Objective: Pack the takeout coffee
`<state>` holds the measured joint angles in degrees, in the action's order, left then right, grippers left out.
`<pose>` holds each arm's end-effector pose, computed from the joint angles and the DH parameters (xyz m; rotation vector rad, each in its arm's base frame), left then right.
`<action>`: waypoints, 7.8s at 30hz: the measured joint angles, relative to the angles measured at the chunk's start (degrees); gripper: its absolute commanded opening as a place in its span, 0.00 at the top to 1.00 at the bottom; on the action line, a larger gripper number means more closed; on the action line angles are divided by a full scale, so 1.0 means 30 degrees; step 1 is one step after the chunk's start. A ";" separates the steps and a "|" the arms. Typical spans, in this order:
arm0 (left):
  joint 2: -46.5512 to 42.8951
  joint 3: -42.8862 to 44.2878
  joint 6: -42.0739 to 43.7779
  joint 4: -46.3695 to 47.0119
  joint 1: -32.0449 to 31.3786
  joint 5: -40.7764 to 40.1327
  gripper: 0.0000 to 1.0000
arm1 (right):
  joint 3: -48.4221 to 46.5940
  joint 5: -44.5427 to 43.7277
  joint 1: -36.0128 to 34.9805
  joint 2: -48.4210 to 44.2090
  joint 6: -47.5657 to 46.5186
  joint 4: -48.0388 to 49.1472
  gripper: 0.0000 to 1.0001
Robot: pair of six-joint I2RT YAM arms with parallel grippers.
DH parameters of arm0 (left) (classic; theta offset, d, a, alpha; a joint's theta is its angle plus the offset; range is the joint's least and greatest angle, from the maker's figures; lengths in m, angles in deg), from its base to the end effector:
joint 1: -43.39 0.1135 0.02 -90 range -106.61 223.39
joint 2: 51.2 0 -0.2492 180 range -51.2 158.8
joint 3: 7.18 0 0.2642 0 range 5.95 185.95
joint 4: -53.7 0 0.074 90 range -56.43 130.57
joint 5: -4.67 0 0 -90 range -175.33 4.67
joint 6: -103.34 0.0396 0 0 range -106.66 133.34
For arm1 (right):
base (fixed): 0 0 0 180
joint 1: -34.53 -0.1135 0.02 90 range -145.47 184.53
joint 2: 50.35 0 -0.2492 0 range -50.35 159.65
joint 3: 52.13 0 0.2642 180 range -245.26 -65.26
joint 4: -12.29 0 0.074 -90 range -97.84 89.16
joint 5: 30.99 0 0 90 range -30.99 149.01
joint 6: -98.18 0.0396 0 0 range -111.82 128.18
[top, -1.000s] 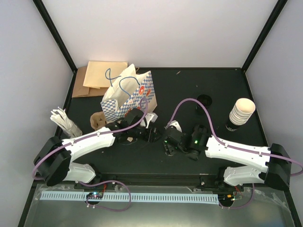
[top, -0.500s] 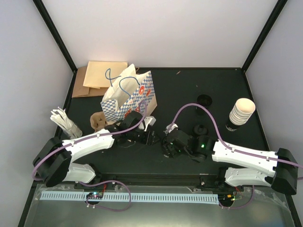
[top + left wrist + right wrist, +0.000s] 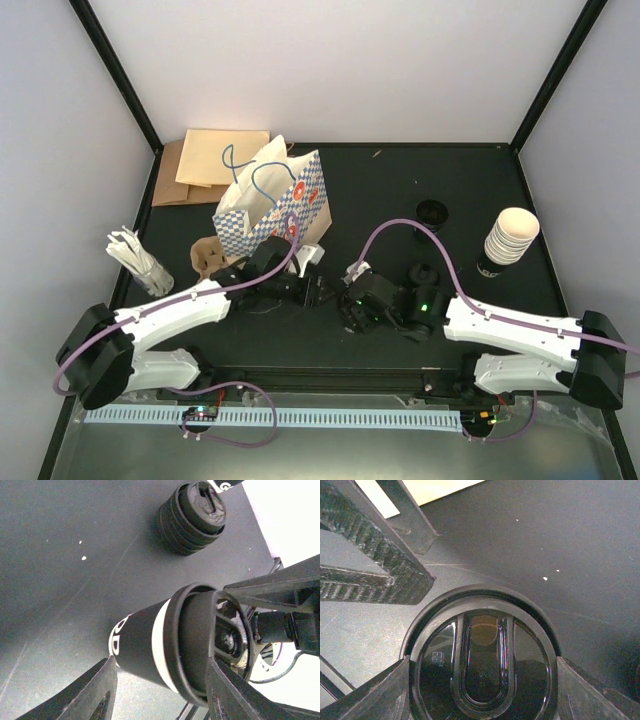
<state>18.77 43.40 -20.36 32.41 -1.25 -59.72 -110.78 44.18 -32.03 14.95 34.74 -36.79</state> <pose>0.1780 -0.1998 0.1884 0.4966 2.4569 -1.1622 0.1054 0.2176 0.2165 -0.7692 2.4098 0.3396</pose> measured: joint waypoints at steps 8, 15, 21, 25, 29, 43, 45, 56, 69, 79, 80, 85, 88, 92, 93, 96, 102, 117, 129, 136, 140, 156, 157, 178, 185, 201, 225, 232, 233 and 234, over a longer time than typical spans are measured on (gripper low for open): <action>0.0415 -0.0036 -0.0321 0.0823 0.0007 0.0576 0.51 | -0.0182 0.0007 0.0000 0.0270 -0.0211 0.0044 0.37; 0.0962 -0.0036 -0.0357 0.0729 0.0007 0.0568 0.59 | -0.0270 0.0007 0.0000 0.0444 -0.0262 0.0124 0.37; 0.1399 -0.0007 -0.0350 0.0838 0.0029 0.0794 0.64 | -0.0408 0.0000 0.0000 0.0612 -0.0277 0.0029 0.37; 0.1603 0.0073 -0.0357 0.0903 0.0109 0.1115 0.67 | -0.0576 -0.0007 0.0000 0.0772 -0.0284 -0.0160 0.37; 0.1945 0.0321 -0.0357 0.0852 0.0124 0.1224 0.68 | -0.0845 -0.0102 0.0000 0.1035 -0.0248 -0.0503 0.37; 0.2652 0.0321 -0.1013 0.1421 0.0146 0.1428 0.71 | -0.1472 -0.0306 0.0022 0.1749 -0.0146 -0.1311 0.39; 0.2659 0.0321 -0.1093 0.1501 0.0146 0.1443 0.70 | -0.1421 -0.0299 0.0036 0.1719 -0.0036 -0.1260 0.39; 0.1785 0.0342 -0.1137 0.0423 -0.0015 0.0313 0.65 | -0.0546 0.0153 0.0131 0.1202 0.0153 0.0182 0.41; 0.2251 0.0903 -0.1115 0.0029 0.0525 0.0670 0.63 | -0.0138 0.0845 0.0270 0.0801 -0.0612 0.0918 0.44; 0.3708 0.1610 -0.0903 0.0765 0.0838 0.1683 0.63 | -0.0576 0.0991 0.0219 0.1333 -0.1530 0.0561 0.44; 0.3818 0.1661 -0.0823 0.0787 0.0867 0.1785 0.63 | -0.0576 0.0998 0.0219 0.1341 -0.1603 0.0576 0.44; 0.4233 0.1938 -0.0277 0.0823 0.0991 0.2244 0.63 | -0.0583 0.0998 0.0211 0.1406 -0.1698 0.0619 0.44; 0.4612 0.2222 0.0189 0.0765 0.1086 0.2608 0.64 | -0.0576 0.0998 0.0211 0.1406 -0.1698 0.0641 0.44; 0.5049 0.2484 0.0568 0.0736 0.1137 0.2885 0.64 | -0.0554 0.0991 0.0211 0.1406 -0.1683 0.0648 0.44; 0.5100 0.2499 0.0612 0.0750 0.1151 0.2965 0.64 | -0.0539 0.0991 0.0211 0.1406 -0.1676 0.0663 0.44; 0.5209 0.2514 0.0670 0.0845 0.1202 0.3096 0.64 | -0.0525 0.0984 0.0211 0.1406 -0.1617 0.0699 0.44; 0.5260 0.2514 0.0670 0.0962 0.1224 0.3147 0.65 | -0.0510 0.0874 0.0211 0.1406 -0.1450 0.0729 0.44; -0.0809 0.0933 0.0838 -0.1435 0.0707 0.0845 0.42 | -0.1013 -0.0313 -0.0095 0.2295 0.0044 0.1413 0.42; 0.0765 -0.0146 0.0874 -0.0583 0.0736 0.1960 0.26 | -0.0852 0.0168 -0.0095 0.1923 -0.0903 0.1421 0.38; 0.1698 -0.0036 0.0882 0.0175 0.0743 0.2514 0.30 | -0.0845 0.0350 -0.0095 0.1770 -0.1304 0.1231 0.21; 0.2361 0.0299 0.1020 0.0379 0.0714 0.2892 0.31 | -0.0838 0.0248 -0.0073 0.1494 -0.1253 0.0794 0.12; 0.1639 0.0597 0.1617 -0.0889 0.0678 0.2412 0.21 | -0.1545 -0.0160 -0.0073 -0.1209 0.0976 -0.1202 0.11; 0.1464 0.0721 0.1734 -0.1144 0.0627 0.2302 0.21 | -0.1319 -0.0073 -0.0029 -0.1486 0.1355 -0.1333 0.13; 0.2215 0.7788 0.6280 -0.7949 -0.4167 -0.4881 0.18 | 0.5872 0.7235 0.4743 -0.8029 0.8502 0.2084 0.54; 0.4044 0.8072 0.6543 -0.9362 -0.4568 -0.6011 0.19 | 0.7927 0.8918 0.4772 -0.9005 1.0958 0.4896 0.56; 0.4699 0.8378 0.6579 -0.9770 -0.4648 -0.6258 0.28 | 0.8255 0.9158 0.4779 -0.8240 1.2211 0.6586 0.65; 0.5144 0.8641 0.6528 -0.9683 -0.4648 -0.6331 0.33 | 0.8502 0.8954 0.4765 -0.7905 1.3763 0.6615 0.71; 0.5217 0.8655 0.6499 -0.9617 -0.4619 -0.6470 0.34 | 0.8160 0.8794 0.4750 -0.7329 1.4826 0.6397 0.72; 0.5217 0.8655 0.6492 -0.9595 -0.4605 -0.6499 0.34 | 0.8065 0.8794 0.4750 -0.7118 1.4877 0.6382 0.73; 0.5217 0.8655 0.6477 -0.9581 -0.4590 -0.6557 0.34 | 0.7985 0.8794 0.4750 -0.6929 1.4914 0.6397 0.73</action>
<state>34.42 69.37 -0.92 3.67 -15.02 -79.39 -86.83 70.56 -17.78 -5.84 79.48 -17.60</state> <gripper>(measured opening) 0.664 0.279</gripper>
